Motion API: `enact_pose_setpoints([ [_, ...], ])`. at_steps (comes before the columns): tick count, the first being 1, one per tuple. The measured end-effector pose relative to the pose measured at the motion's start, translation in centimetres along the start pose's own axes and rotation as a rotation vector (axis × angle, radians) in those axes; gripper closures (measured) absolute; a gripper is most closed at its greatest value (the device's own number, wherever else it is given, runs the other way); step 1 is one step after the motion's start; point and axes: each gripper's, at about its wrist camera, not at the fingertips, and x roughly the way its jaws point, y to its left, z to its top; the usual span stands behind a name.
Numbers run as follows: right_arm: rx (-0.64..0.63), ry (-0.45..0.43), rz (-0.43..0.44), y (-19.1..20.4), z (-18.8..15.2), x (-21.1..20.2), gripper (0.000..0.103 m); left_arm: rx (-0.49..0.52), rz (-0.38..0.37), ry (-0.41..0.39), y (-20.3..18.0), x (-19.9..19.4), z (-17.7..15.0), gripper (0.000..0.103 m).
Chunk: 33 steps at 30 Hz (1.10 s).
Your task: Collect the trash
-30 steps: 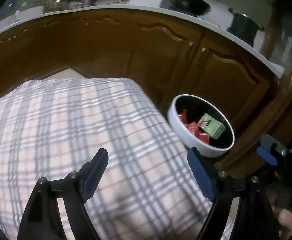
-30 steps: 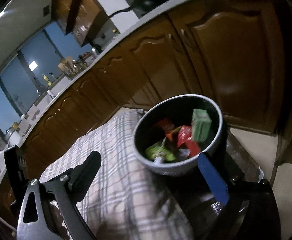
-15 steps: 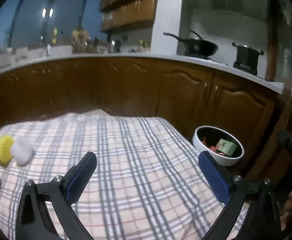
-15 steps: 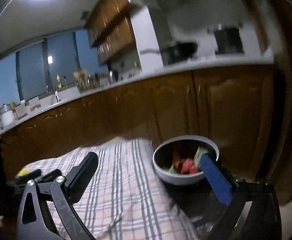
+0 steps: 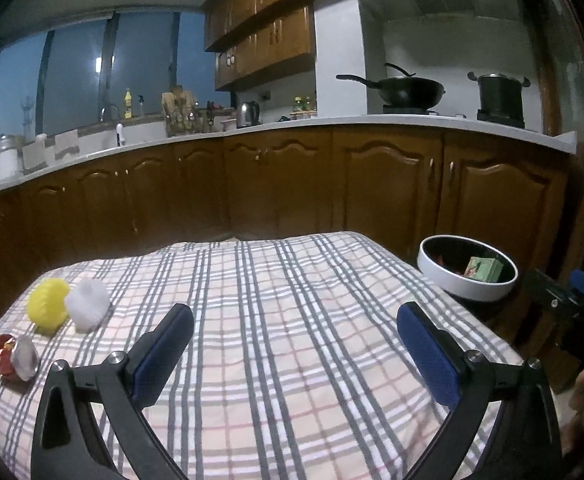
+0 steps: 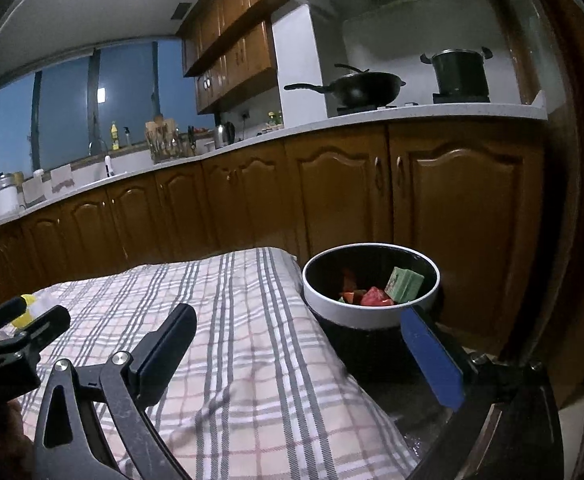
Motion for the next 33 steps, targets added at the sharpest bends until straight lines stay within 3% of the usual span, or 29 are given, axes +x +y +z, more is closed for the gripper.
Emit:
enact_pose_setpoints([
  [33, -0.027, -0.026, 0.003, 0.37, -0.14, -0.90, 0.000, 0.011, 0.017, -0.034, -0.23, 0.21, -0.76, 0.001],
])
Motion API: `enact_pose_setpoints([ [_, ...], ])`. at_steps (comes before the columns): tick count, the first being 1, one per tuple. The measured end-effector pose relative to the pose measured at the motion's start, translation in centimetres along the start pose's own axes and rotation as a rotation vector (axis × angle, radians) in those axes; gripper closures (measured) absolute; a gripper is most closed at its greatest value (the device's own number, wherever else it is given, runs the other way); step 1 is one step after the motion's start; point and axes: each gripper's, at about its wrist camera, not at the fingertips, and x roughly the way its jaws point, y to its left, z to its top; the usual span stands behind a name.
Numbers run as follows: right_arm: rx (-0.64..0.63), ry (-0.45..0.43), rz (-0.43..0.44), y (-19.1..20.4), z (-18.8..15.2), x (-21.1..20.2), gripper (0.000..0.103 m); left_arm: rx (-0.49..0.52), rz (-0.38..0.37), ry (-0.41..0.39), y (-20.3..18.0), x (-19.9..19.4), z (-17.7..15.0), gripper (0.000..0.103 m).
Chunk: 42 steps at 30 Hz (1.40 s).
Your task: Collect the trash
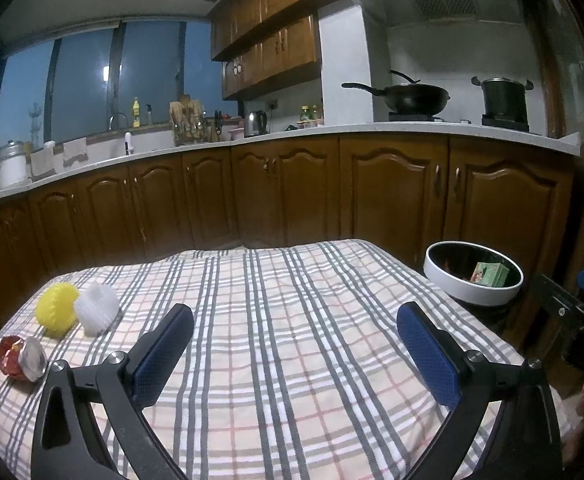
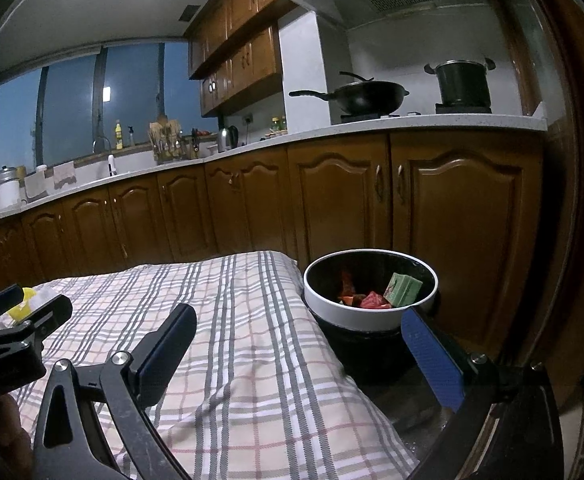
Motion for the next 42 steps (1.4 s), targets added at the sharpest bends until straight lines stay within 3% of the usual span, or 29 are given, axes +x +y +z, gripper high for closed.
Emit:
enact_pose_setpoints([
  [42, -0.007, -0.007, 0.031, 0.64, 0.59, -0.65, 0.000, -0.004, -0.004, 0.031, 0.29, 0.71, -0.28, 0.001],
])
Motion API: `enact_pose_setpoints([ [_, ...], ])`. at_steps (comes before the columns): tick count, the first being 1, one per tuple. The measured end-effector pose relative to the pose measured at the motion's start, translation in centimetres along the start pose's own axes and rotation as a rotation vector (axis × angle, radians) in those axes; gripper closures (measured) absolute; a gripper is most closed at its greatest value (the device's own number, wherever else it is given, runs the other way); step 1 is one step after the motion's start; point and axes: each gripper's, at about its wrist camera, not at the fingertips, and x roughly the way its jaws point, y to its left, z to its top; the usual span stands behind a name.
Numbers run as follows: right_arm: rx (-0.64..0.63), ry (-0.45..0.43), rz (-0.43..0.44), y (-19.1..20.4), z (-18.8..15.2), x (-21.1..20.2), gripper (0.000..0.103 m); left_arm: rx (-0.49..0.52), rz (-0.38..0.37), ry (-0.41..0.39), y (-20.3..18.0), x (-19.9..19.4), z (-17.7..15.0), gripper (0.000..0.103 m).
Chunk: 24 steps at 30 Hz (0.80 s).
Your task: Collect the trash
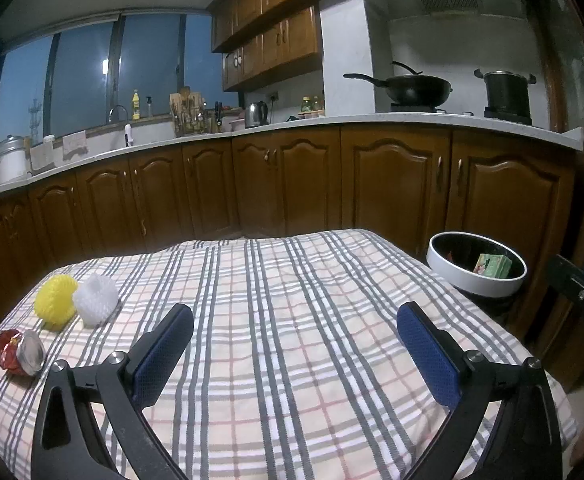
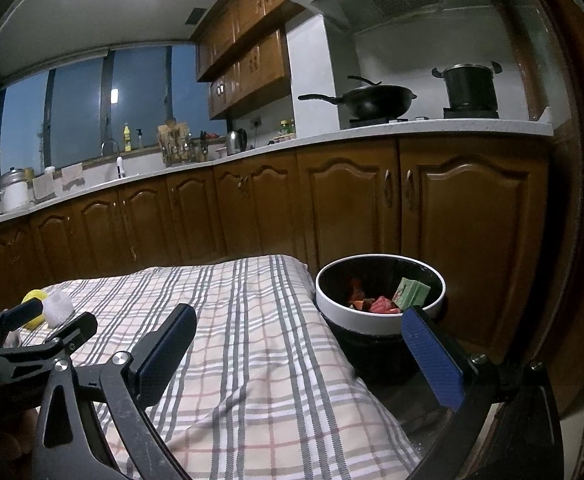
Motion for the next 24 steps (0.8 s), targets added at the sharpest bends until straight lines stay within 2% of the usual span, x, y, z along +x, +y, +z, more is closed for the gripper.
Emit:
enact_pose_setpoints([
  [24, -0.009, 0.005, 0.015, 0.61, 0.19, 0.29, 0.000, -0.004, -0.003, 0.016, 0.60, 0.65, 0.07, 0.001],
])
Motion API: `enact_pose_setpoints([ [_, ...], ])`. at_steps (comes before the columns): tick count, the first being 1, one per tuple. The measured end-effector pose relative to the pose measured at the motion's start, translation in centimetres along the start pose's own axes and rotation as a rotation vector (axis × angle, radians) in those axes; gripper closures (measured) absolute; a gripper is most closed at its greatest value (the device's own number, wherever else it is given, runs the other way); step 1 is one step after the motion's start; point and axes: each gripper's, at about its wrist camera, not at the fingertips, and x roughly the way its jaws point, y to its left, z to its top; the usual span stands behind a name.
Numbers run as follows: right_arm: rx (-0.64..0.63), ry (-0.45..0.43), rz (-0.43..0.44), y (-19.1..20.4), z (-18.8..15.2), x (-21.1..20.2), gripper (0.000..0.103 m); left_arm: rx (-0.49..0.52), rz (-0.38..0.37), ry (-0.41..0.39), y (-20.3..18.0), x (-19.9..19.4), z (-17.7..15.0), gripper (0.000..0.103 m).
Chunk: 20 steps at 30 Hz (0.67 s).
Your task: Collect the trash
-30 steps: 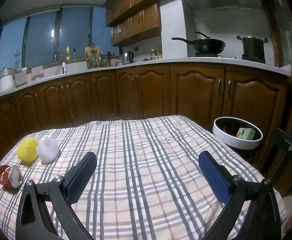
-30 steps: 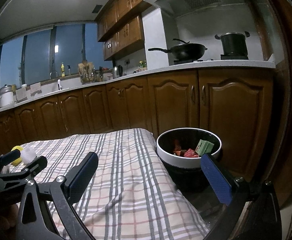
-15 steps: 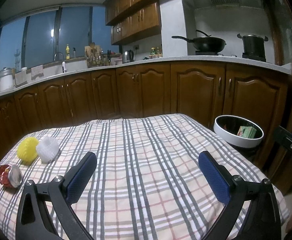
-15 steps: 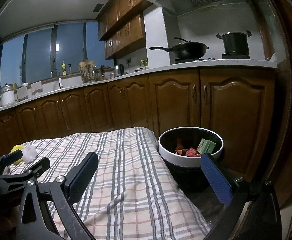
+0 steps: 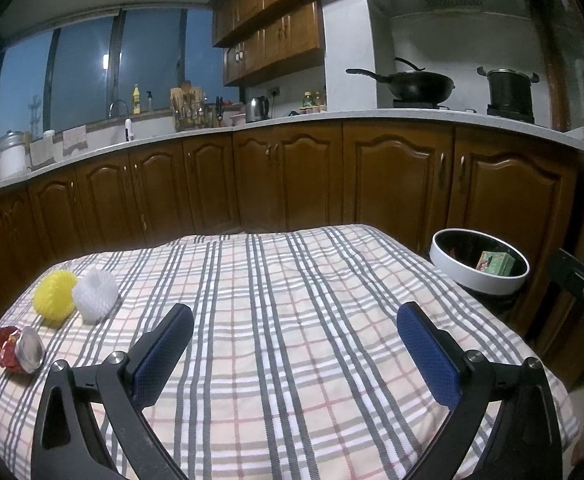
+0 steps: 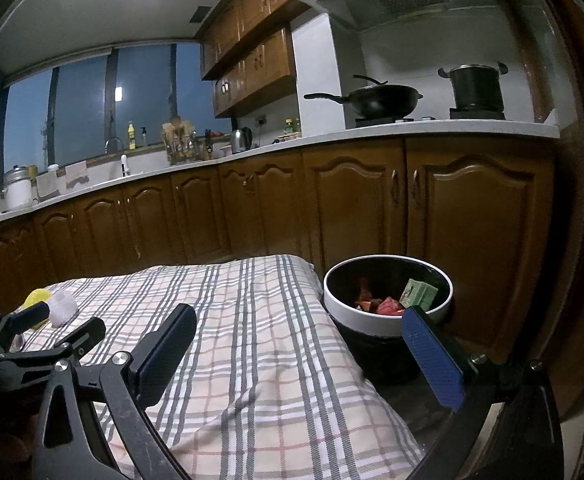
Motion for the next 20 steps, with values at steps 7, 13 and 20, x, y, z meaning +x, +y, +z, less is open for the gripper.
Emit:
enact_pose_setpoints([
  [7, 0.001, 0.010, 0.005, 0.00, 0.07, 0.24, 0.000, 0.001, -0.002, 0.004, 0.00, 0.03, 0.03, 0.001],
  [13, 0.007, 0.020, 0.008, -0.03, 0.15, 0.59, 0.000, -0.002, -0.008, 0.010, 0.15, 0.06, 0.00, 0.001],
  [20, 0.006, 0.029, 0.008, -0.05, 0.11, 0.84, 0.000, -0.008, -0.016, 0.025, 0.35, 0.41, 0.13, 0.001],
])
